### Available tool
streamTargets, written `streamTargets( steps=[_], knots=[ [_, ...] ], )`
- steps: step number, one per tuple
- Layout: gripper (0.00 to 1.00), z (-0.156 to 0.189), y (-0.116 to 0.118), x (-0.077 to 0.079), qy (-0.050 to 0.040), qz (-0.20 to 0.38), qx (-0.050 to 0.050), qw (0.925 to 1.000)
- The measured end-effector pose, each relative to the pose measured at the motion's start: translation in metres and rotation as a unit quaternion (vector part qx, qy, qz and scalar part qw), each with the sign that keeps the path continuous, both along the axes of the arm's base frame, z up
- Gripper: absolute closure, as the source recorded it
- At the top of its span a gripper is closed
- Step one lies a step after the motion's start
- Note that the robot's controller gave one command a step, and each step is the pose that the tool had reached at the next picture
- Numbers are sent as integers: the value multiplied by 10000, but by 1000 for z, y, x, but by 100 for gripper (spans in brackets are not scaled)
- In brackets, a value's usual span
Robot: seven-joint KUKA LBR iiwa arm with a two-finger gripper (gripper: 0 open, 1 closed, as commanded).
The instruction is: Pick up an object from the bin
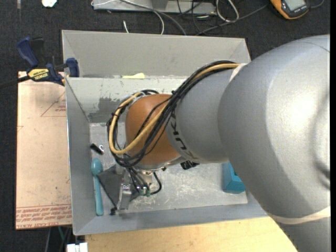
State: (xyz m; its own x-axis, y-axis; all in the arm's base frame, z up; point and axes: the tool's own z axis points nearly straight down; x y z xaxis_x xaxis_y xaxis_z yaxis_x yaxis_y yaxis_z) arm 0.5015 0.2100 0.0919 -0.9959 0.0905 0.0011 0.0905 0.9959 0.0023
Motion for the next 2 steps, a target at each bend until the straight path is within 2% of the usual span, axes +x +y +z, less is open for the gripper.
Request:
streamTargets(
  steps=[1, 2],
  knots=[
    [0, -10, -22, 13, -13, 1264, 7, 9920],
    [0, -16, -31, 11, -3, 754, 8, 9972]
  ],
)
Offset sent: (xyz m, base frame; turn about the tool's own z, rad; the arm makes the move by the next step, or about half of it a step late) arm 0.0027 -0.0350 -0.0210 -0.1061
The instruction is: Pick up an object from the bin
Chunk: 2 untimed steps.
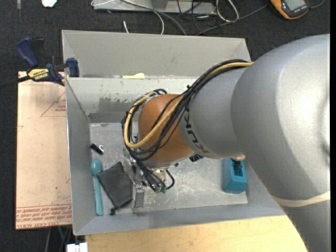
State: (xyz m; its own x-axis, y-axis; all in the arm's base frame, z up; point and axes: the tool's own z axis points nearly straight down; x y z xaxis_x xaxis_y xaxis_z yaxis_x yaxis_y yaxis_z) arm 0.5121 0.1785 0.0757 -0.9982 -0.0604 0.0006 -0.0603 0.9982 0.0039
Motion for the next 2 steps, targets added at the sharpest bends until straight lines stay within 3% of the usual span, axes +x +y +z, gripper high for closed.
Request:
streamTargets(
  steps=[1, 2],
  knots=[
    [100, -6, -25, -20, 2, -139, 1, 9999],
    [100, -6, -25, -20, 1, -138, 2, 9999]
  ],
)
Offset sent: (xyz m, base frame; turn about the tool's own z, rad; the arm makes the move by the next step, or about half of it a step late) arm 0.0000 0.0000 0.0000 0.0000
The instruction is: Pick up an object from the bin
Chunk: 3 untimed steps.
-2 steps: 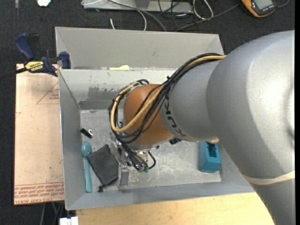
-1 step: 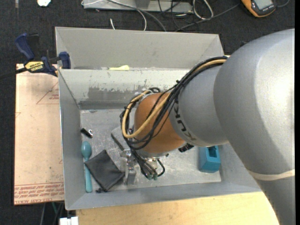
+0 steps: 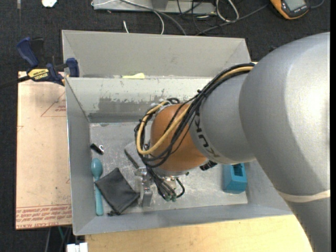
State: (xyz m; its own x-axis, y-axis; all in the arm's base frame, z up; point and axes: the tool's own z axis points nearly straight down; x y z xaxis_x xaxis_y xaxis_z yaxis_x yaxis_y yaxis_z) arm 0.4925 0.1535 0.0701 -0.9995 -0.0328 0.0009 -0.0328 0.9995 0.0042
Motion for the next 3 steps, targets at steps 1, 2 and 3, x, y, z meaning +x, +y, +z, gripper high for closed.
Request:
streamTargets(
  steps=[1, 2, 3],
  knots=[
    [100, 66, -1, -3, 22, -44, -5, 10000],
    [100, 60, -22, -4, -7, 1261, 7, 9920],
    [100, 112, -12, 0, 26, 1760, 7, 9844]
  ],
)
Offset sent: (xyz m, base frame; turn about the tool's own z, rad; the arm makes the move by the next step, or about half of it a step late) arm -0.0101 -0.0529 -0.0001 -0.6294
